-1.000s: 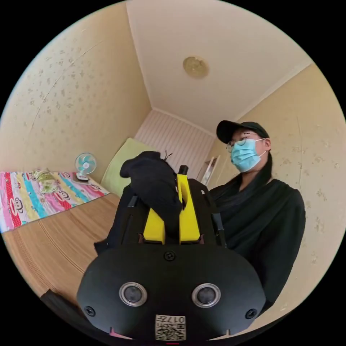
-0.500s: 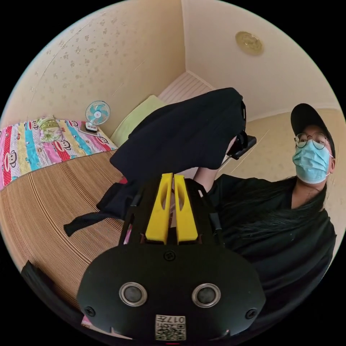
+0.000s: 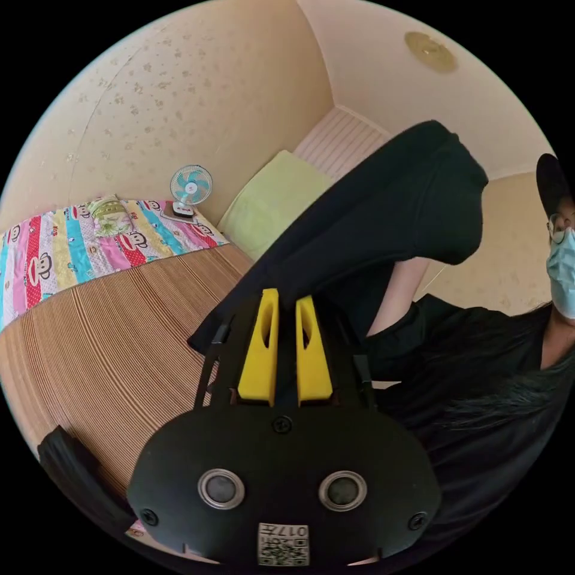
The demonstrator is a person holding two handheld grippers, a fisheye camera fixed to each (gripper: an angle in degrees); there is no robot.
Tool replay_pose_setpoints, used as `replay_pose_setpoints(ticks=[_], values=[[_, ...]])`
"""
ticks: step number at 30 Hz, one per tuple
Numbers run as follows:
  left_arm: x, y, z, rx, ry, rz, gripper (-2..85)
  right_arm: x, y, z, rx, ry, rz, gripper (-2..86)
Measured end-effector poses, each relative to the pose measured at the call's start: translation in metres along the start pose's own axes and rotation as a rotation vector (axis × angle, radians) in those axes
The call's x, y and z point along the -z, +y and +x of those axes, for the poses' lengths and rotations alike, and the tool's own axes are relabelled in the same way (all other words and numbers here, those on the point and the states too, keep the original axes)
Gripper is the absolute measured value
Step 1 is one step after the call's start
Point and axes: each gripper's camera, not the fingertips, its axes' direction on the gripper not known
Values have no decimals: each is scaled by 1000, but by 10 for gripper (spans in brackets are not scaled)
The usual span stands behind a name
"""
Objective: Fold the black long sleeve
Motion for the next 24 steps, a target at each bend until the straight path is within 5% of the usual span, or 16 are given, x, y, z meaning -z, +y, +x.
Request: replay_pose_setpoints(ticks=[5, 9, 16, 20, 24], values=[[87, -3, 5, -44, -35, 218, 47, -5, 2, 39, 23, 123, -142, 30], [146, -15, 33, -200, 26, 192, 47, 10, 22, 94, -125, -103, -313, 26], [234, -61, 146, -414, -76, 136, 48, 51, -42, 28, 33, -141, -132, 30], [265, -115, 161, -386, -106, 191, 46, 7, -105, 33, 83, -155, -155, 33], [263, -201, 109, -308, -175, 142, 48, -127, -129, 81, 29, -152, -398, 36]])
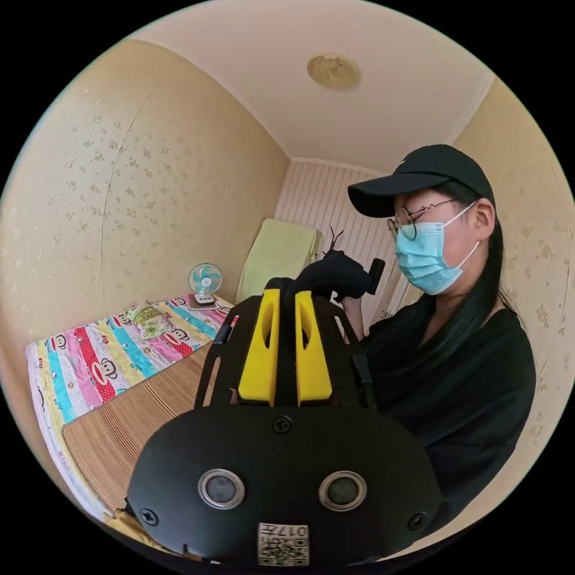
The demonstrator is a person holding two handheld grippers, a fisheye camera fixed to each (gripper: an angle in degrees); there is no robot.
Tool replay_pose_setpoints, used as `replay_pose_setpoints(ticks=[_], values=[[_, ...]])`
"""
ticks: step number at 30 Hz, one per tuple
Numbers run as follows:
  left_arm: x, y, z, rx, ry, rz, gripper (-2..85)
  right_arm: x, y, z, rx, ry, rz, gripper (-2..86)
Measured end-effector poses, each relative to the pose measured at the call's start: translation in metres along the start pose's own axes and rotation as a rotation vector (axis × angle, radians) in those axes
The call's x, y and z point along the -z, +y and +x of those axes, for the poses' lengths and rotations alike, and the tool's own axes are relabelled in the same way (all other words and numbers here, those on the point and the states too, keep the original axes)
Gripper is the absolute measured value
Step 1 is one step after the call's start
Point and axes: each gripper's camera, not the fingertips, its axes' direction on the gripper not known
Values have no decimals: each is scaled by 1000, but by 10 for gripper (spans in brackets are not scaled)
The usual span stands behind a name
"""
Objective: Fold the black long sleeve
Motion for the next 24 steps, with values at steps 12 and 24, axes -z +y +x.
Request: replay_pose_setpoints(ticks=[12, 24], values=[[-198, 192, -442, 995, -346, -380, 109, -493, 209, 217, -404, 136, -1058, 128], [-279, 427, -373, 1276, -374, -990, 96, -397, 417, 134, -480, 142, -1644, 68]])
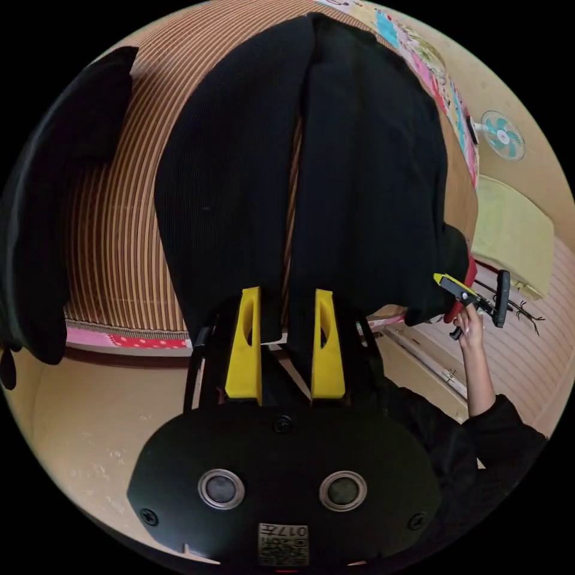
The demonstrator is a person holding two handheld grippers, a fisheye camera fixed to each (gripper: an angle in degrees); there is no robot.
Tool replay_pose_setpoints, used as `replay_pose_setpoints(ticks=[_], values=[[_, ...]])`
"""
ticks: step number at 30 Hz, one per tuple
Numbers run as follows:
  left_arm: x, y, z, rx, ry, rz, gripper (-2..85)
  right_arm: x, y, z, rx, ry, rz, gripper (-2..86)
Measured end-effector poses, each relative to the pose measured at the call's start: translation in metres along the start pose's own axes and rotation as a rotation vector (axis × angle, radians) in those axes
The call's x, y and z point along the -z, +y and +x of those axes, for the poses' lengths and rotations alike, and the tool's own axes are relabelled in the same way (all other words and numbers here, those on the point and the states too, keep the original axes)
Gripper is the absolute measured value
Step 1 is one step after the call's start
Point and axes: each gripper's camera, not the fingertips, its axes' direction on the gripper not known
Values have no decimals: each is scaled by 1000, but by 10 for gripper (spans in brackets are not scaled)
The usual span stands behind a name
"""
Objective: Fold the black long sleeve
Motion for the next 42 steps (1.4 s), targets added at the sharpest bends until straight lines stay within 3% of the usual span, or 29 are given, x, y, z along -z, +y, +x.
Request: replay_pose_setpoints(ticks=[3, 6, 8, 10, 12, 15, 17, 23, 28, 33, 38, 42], values=[[25, -5, -3, -29, -58, -14, 15, 48, 1, 9, -22, -119, 4, 41], [100, -2, -26, -81, 147, 78, 0, 147, 10, 44, -7, -347, 125, 34], [175, 17, -57, -49, 311, 263, -2, 216, 16, 77, -1, -373, 249, 33], [280, 66, -113, 87, 412, 579, 3, 285, 20, 121, -69, -277, 390, 34], [342, 119, -154, 261, 405, 830, 12, 360, 35, 191, -311, -124, 582, 40], [386, 195, -183, 462, 344, 1150, 51, 401, 56, 218, -436, -104, 710, 55], [383, 196, -180, 459, 312, 1112, 78, 392, 53, 195, -366, -77, 683, 65], [244, 63, -95, 111, 345, 427, 115, 254, 7, 75, -63, -226, 262, 78], [130, 4, -41, 44, 208, 86, 98, 185, -13, 17, 8, -10, 89, 76], [130, 31, -71, 108, 248, 90, 24, 163, -7, 1, 186, 109, -44, 43], [141, 89, -101, 128, 102, 36, 25, 153, 43, -5, 245, 203, -193, 22], [168, 134, -138, 205, 140, 74, 53, 159, 81, 1, 165, 225, -199, 18]])
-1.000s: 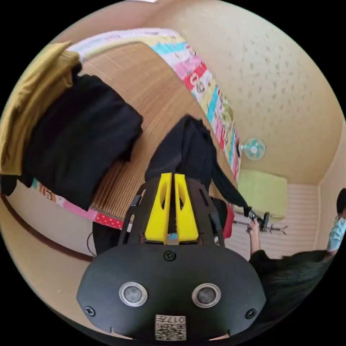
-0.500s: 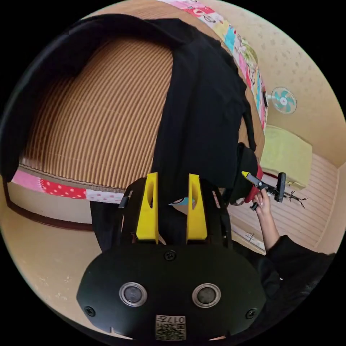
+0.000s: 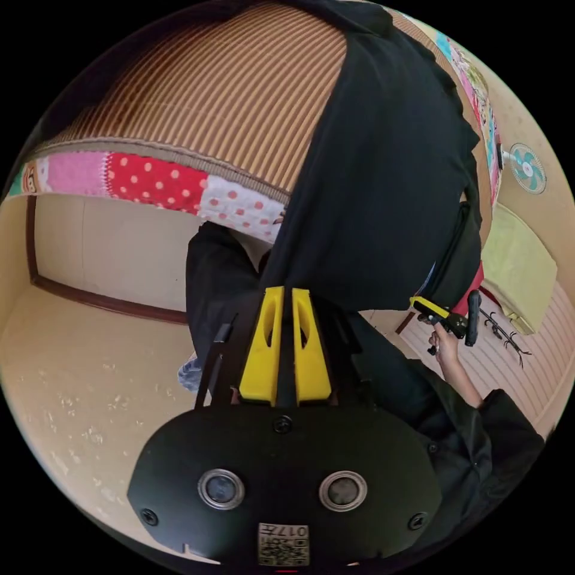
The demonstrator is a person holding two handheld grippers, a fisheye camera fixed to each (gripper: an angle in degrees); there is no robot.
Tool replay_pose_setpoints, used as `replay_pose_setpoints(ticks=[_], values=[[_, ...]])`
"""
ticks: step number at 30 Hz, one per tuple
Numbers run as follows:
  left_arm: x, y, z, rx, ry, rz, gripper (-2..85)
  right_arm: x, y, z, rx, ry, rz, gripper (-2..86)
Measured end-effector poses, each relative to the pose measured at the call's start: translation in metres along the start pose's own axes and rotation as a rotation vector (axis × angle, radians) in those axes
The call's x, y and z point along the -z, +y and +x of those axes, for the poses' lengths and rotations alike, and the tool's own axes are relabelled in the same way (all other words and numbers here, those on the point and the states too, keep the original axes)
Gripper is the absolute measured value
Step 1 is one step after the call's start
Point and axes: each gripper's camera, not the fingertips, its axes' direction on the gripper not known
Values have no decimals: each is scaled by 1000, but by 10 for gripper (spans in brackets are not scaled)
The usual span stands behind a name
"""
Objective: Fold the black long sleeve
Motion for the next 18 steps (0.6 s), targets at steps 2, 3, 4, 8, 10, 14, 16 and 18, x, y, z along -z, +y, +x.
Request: replay_pose_setpoints(ticks=[2, 3, 4, 8, 10, 14, 16, 18], values=[[45, 3, -16, 18, 85, 119, 79, 13, 10, 6, -54, -72, 26, 18], [82, 0, -28, 29, 153, 220, 85, 21, 13, 12, -94, -125, 37, 18], [122, -7, -42, 46, 235, 334, 90, 25, 14, 15, -114, -146, 39, 18], [213, -52, -94, 117, 490, 614, 105, 46, 15, 37, -285, -291, 28, 20], [238, -99, -132, 225, 580, 683, 127, 52, 18, 44, -358, -378, 35, 20], [236, -149, -179, 469, 614, 725, 145, 67, 36, 45, -504, -476, 57, 20], [229, -165, -196, 529, 578, 769, 142, 75, 46, 40, -540, -507, 72, 20], [224, -169, -202, 530, 571, 793, 136, 82, 59, 36, -601, -585, 89, 20]])
